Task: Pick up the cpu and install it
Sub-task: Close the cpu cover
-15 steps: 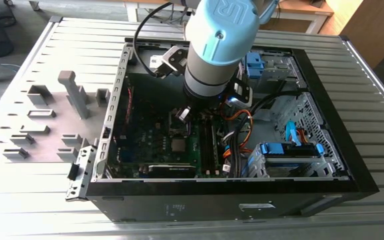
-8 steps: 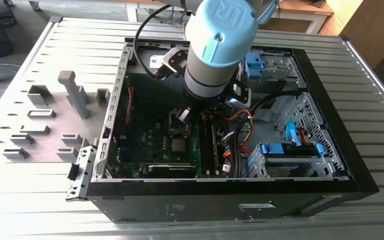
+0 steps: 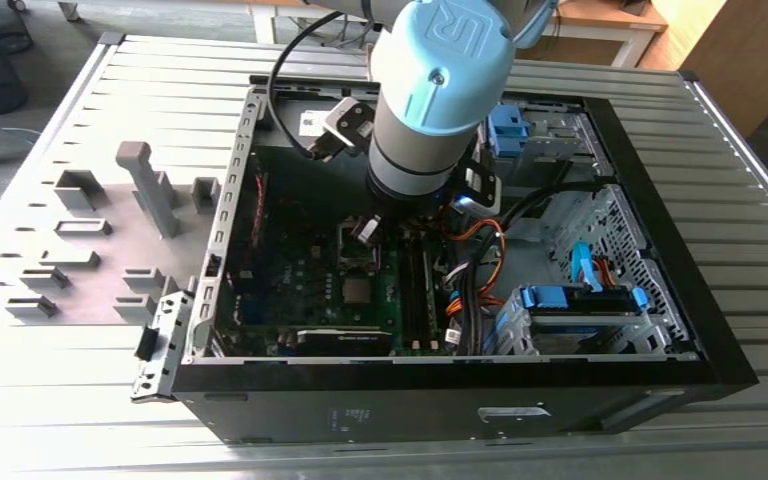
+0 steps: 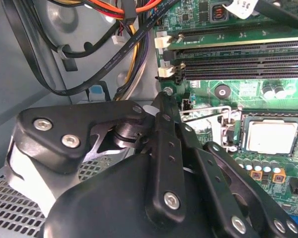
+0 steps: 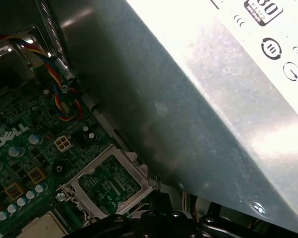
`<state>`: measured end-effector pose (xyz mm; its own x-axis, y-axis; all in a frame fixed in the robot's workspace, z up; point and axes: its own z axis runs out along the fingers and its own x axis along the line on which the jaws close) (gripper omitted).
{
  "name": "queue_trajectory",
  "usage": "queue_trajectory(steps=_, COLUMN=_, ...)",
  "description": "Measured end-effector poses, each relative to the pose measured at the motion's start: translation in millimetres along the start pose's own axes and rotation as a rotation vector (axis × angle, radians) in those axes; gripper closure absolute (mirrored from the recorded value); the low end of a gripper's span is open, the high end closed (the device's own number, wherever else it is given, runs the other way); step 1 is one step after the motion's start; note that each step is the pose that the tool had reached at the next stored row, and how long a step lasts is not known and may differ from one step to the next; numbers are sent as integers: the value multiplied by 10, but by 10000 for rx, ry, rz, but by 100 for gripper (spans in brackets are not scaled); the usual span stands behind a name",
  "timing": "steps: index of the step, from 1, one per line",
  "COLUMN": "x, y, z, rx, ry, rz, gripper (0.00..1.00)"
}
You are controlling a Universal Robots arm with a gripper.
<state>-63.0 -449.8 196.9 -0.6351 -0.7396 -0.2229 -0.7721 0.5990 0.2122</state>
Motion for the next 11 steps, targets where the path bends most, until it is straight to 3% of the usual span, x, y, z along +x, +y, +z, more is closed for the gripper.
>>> queue_trajectory(steps=6, x=-3, y=2, z=-9, rx=-22, ry=-28, rz=-3, gripper=89)
queue_trajectory(steps=11, x=-3, y=3, z=-12, rx=-121, ry=-145, rz=-6, gripper=89)
